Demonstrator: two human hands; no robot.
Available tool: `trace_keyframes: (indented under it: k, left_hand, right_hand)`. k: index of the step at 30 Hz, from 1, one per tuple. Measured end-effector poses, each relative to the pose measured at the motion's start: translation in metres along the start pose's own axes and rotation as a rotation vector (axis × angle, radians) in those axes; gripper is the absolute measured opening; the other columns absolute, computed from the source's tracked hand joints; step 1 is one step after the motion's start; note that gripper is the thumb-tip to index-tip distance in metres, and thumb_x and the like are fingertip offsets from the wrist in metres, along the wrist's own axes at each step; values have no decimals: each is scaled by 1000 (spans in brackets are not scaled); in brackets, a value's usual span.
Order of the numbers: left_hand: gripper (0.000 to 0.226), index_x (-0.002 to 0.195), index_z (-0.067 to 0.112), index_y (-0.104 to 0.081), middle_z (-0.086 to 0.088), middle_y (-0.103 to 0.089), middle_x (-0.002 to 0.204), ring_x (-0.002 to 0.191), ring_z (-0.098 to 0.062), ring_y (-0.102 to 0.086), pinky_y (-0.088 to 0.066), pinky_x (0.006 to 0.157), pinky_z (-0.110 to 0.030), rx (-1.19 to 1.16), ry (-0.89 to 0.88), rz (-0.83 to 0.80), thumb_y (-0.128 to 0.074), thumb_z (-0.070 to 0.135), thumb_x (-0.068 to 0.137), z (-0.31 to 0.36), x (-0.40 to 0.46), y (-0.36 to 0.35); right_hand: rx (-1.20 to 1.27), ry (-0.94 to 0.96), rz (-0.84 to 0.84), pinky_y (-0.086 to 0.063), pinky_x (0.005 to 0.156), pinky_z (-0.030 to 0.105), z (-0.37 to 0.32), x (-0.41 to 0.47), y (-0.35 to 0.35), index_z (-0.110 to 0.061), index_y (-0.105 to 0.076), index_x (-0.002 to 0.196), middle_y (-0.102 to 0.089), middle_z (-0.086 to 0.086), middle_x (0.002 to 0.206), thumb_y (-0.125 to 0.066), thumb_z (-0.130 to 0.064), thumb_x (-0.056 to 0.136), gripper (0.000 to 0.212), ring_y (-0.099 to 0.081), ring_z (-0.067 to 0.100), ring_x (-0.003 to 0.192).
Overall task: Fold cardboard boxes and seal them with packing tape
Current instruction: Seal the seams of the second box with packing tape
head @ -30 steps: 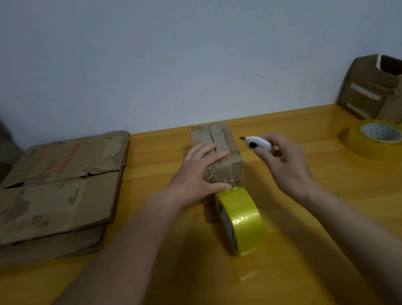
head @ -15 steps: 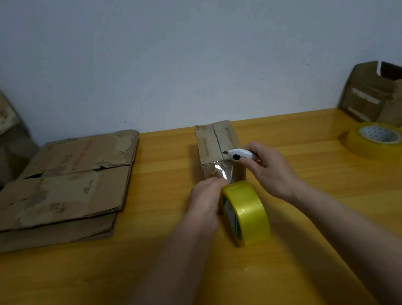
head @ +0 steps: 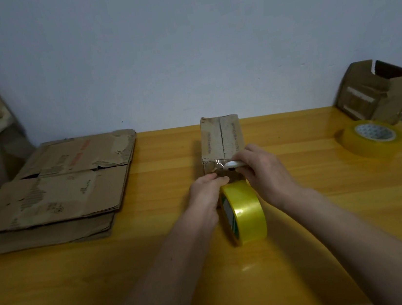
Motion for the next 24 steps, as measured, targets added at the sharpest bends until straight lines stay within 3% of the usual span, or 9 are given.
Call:
trace_keyframes:
  k: [5, 8, 12, 15, 18, 21, 24]
  left_hand:
    - [47, 125, 10, -58, -13, -67, 111, 99, -28, -64, -55, 79, -36, 10, 7, 1, -72, 4, 81, -1, 3, 1]
    - [47, 126, 10, -58, -13, -67, 111, 98, -26, -65, -54, 73, -33, 0, 4, -8, -72, 3, 82, -1, 3, 0]
    - [46, 125, 9, -58, -12, -67, 110, 96, -25, -65, -52, 69, -31, -7, 5, -11, -72, 2, 82, 0, 3, 1]
    - [47, 126, 10, -58, -12, -67, 112, 98, -25, -64, -53, 71, -32, 8, 0, -12, -71, 2, 82, 1, 3, 1]
    - [48, 127, 10, -58, -13, -67, 112, 98, -25, -66, -54, 73, -32, 5, -5, -13, -71, 1, 82, 2, 2, 0]
    - [46, 126, 9, -58, -13, -67, 113, 94, -23, -66, -53, 68, -29, -4, -1, -31, -70, -1, 82, 3, 1, -1]
    - [41, 121, 6, -60, -14, -67, 110, 89, -22, -66, -53, 68, -29, -2, 8, -62, -69, -2, 82, 3, 0, -2]
  right_hand:
    - [-51, 13, 2, -36, 65, 21, -2, 0, 5, -11, -66, 111, -44, -4, 98, -58, -9, 92, 21, -51, 18, 86]
    - [-43, 25, 7, -31, 60, 13, 0, -1, 10, -11, -68, 110, -40, -7, 95, -60, -7, 90, 22, -45, 13, 82]
    - [-106, 31, -50, -47, 68, 35, -3, -2, 4, -12, -66, 115, -51, 5, 101, -57, -8, 92, 25, -55, 25, 90]
    - [-164, 31, -61, -41, 64, 30, 0, -3, 6, -14, -65, 118, -48, 3, 100, -57, -6, 92, 28, -53, 22, 87]
    - [-227, -79, -117, -44, 67, 34, 19, -5, 10, -18, -65, 116, -49, 2, 98, -56, -14, 95, 23, -53, 22, 85]
    - [-110, -286, -192, -44, 73, 34, 52, -11, 13, -17, -62, 114, -59, 5, 102, -59, -17, 93, 22, -56, 25, 93]
    - [-33, -494, -356, -46, 74, 34, 87, -32, -2, -16, -51, 113, -57, 5, 102, -62, -16, 90, 25, -56, 24, 92]
Point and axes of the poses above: each hand's wrist, its own x-axis towards the middle knuckle, its own y-axis out of the back of the hand, z = x × y, the point moved 7 cm from there along x, towards the middle knuckle
